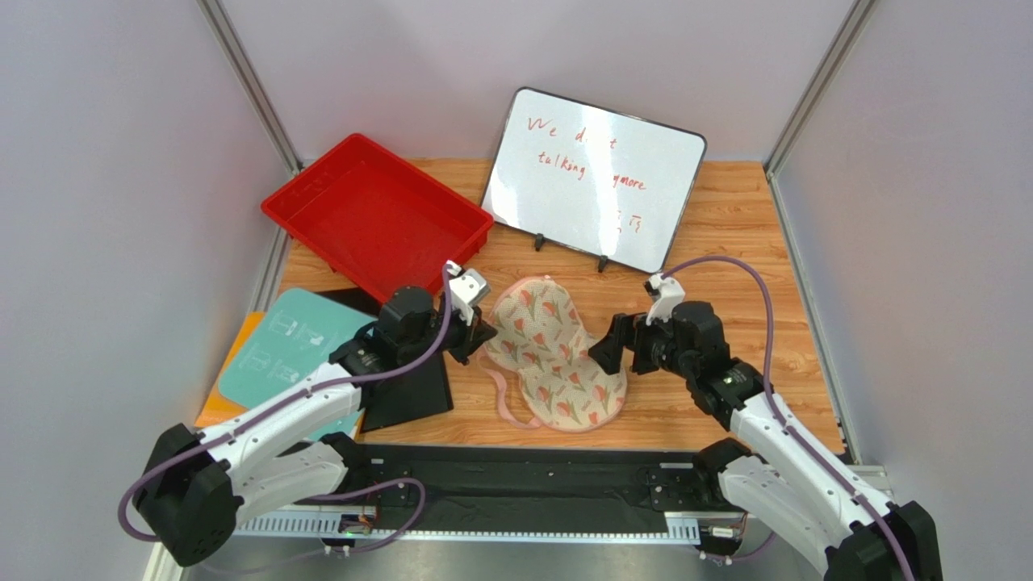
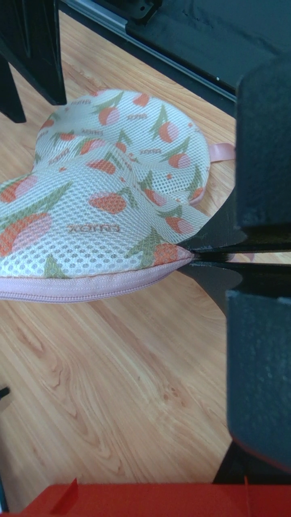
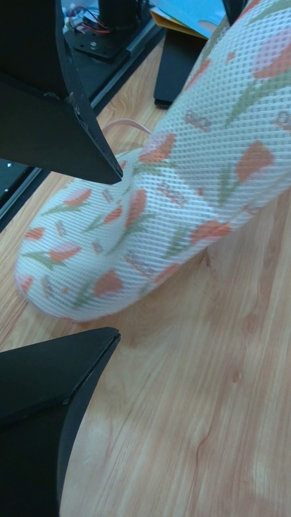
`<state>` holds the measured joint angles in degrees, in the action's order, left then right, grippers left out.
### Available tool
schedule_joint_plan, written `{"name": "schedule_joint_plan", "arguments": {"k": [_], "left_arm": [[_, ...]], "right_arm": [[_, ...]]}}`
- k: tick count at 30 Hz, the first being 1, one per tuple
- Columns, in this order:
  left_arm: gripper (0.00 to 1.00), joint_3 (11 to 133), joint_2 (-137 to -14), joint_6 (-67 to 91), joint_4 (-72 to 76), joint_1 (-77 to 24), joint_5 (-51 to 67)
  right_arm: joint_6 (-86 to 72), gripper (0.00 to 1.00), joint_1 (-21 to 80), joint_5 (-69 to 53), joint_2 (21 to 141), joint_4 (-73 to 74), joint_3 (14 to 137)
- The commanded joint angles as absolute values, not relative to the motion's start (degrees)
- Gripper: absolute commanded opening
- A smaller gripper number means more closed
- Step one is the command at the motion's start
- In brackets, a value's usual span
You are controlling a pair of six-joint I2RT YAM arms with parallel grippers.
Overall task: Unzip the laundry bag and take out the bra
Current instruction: Pick up the laundry bag at the center of the board, then place the laundry bag at the center of the board.
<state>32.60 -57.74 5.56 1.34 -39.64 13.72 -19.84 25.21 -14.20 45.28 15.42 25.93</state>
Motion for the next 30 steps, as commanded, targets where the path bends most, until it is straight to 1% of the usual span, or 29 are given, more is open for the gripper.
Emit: {"name": "schedule_joint_plan", "arguments": {"k": [1,5,9,12,21,26,30], "left_arm": [[0.00,30.9,-53.2,3.2,5.1,-38.3,14.9],[0.00,30.1,-50.2,3.3,5.3,-37.4,16.4],[0.00,30.9,-48.3,4.2,3.5,-37.1,17.4],[0.00,31.3,-46.7,4.6,1.9,-37.1,17.9],[0.00,31.3,-41.5,5.7,-1.4,-37.1,19.5],[0.00,32.0,-40.3,6.2,-2.8,-37.1,20.2],[0.00,32.4,-40.3,6.5,-3.5,-37.1,20.6]], "right_arm": [[-19.8,0.96,25.2,-22.0,45.6,10.0,25.2],[-20.4,0.95,25.1,-24.6,45.9,7.4,23.8],[-20.3,0.95,25.2,-21.1,45.8,6.9,23.2],[-19.9,0.95,25.2,-20.7,46.1,6.3,23.6],[-17.8,0.96,23.9,-17.6,50.5,3.8,25.1],[-17.4,0.97,20.9,-21.3,54.6,-2.0,24.8],[-17.5,0.97,20.2,-30.1,57.1,-8.6,23.3]]}}
